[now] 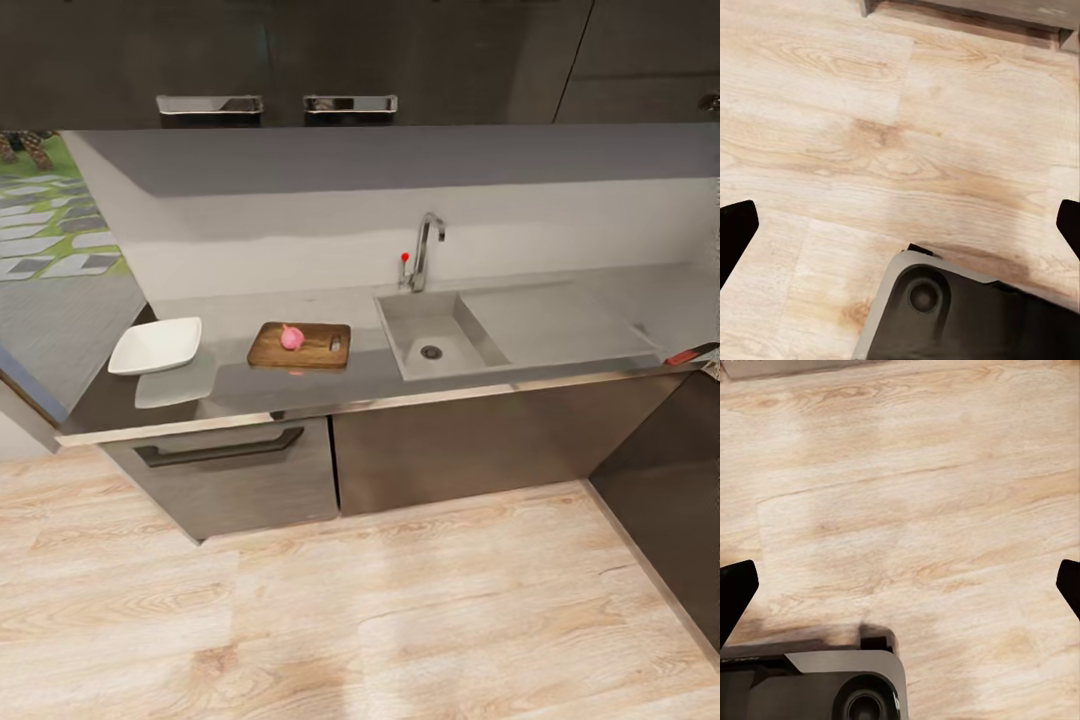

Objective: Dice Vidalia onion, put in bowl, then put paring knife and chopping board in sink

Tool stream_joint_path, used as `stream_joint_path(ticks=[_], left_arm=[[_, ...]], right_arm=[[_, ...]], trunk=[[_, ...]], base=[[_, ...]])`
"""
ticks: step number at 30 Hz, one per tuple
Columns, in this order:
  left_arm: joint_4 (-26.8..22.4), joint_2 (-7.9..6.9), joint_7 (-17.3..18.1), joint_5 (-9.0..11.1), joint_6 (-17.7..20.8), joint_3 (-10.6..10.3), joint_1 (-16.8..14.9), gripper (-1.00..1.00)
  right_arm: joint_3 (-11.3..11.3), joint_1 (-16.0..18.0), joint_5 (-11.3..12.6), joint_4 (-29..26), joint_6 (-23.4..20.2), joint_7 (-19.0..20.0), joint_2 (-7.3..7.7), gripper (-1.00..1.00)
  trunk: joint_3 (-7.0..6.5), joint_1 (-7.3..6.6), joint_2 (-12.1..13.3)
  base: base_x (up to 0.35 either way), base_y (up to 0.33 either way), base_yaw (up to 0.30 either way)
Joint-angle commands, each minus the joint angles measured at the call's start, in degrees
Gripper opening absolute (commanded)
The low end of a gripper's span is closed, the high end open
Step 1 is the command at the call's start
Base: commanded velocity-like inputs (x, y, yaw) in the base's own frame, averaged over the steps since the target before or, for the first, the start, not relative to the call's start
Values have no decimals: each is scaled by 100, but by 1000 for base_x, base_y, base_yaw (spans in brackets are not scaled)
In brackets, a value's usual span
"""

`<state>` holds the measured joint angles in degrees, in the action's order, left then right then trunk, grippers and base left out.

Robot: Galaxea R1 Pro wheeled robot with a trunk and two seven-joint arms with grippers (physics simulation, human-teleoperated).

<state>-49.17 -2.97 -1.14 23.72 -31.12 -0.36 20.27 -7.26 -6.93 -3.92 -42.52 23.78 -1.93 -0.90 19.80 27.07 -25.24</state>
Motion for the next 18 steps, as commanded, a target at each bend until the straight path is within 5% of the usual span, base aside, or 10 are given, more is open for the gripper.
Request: stream_joint_path(ticks=[1,18], left_arm=[[32,-2,-11,12,-9,-8,1,100],[337,-2,-1,10,-17,-14,-14,100]], right_arm=[[-15,-2,-41,-4,4,-20,-4,100],[-21,-2,-47,11,4,-27,11,100]], trunk=[[-2,4,-8],[-155,4,-8]], base=[[0,0,-61],[0,0,-9]])
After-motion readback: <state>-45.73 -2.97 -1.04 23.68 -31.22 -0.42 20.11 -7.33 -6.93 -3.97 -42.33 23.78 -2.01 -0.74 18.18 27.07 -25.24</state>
